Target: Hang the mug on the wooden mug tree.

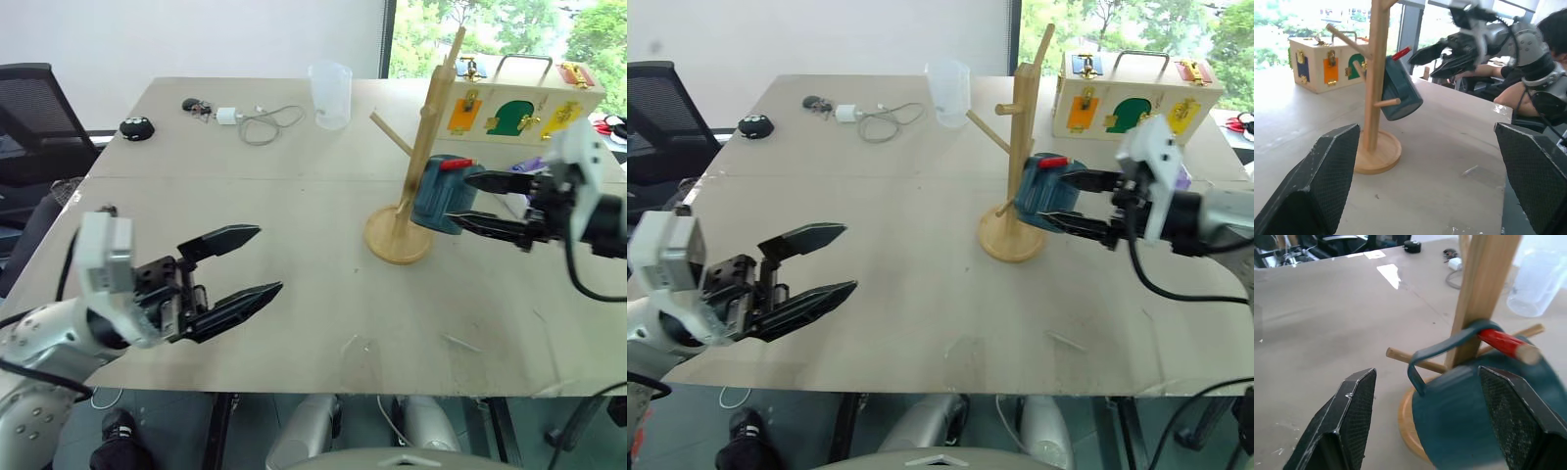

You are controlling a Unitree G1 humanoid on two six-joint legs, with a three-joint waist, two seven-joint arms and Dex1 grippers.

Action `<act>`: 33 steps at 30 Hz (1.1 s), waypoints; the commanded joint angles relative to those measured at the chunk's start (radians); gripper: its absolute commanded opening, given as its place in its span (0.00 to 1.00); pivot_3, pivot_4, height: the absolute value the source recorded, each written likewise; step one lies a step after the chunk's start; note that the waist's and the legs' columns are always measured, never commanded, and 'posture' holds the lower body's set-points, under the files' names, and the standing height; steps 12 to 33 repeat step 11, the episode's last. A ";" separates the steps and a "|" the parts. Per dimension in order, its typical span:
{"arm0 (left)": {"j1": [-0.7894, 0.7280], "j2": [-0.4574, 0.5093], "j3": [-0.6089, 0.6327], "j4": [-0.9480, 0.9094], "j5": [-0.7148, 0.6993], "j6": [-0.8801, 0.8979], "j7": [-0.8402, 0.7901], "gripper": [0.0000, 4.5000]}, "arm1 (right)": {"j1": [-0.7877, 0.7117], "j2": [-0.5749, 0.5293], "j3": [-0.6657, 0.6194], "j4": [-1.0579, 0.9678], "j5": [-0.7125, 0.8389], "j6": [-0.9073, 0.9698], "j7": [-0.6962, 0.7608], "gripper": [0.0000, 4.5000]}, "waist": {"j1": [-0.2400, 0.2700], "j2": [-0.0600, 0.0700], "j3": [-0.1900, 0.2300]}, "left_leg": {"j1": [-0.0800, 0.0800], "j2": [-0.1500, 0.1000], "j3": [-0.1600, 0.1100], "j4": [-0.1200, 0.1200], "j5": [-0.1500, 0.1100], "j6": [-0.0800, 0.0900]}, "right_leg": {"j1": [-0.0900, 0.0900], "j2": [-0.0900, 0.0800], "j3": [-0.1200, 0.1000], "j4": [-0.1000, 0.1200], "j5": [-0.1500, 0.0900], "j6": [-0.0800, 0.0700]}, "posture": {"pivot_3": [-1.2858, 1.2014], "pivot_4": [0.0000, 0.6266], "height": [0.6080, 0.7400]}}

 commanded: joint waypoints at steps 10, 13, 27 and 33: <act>0.144 0.028 -0.025 0.184 0.243 -0.018 -0.065 1.00 | 0.597 -0.025 -0.194 0.188 -0.322 -0.447 0.188 0.74 | 0.000 0.000 0.000 | 0.001 0.000 0.002 0.000 0.000 0.000 | 0.001 0.000 0.001 0.001 0.000 0.000 | 0.52 0.24 1.00; 0.146 0.032 -0.030 0.189 0.246 -0.013 -0.077 1.00 | 0.608 -0.021 -0.191 0.210 -0.339 -0.479 0.189 0.74 | 0.000 0.000 0.000 | 0.002 0.000 0.002 0.000 0.000 0.000 | 0.001 0.000 0.001 0.001 0.000 0.000 | 0.52 0.24 1.00; 0.146 0.032 -0.030 0.189 0.246 -0.013 -0.077 1.00 | 0.608 -0.021 -0.191 0.210 -0.339 -0.479 0.189 0.74 | 0.000 0.000 0.000 | 0.002 0.000 0.002 0.000 0.000 0.000 | 0.001 0.000 0.001 0.001 0.000 0.000 | 0.52 0.24 1.00; 0.146 0.032 -0.030 0.189 0.246 -0.013 -0.077 1.00 | 0.608 -0.021 -0.191 0.210 -0.339 -0.479 0.189 0.74 | 0.000 0.000 0.000 | 0.002 0.000 0.002 0.000 0.000 0.000 | 0.001 0.000 0.001 0.001 0.000 0.000 | 0.52 0.24 1.00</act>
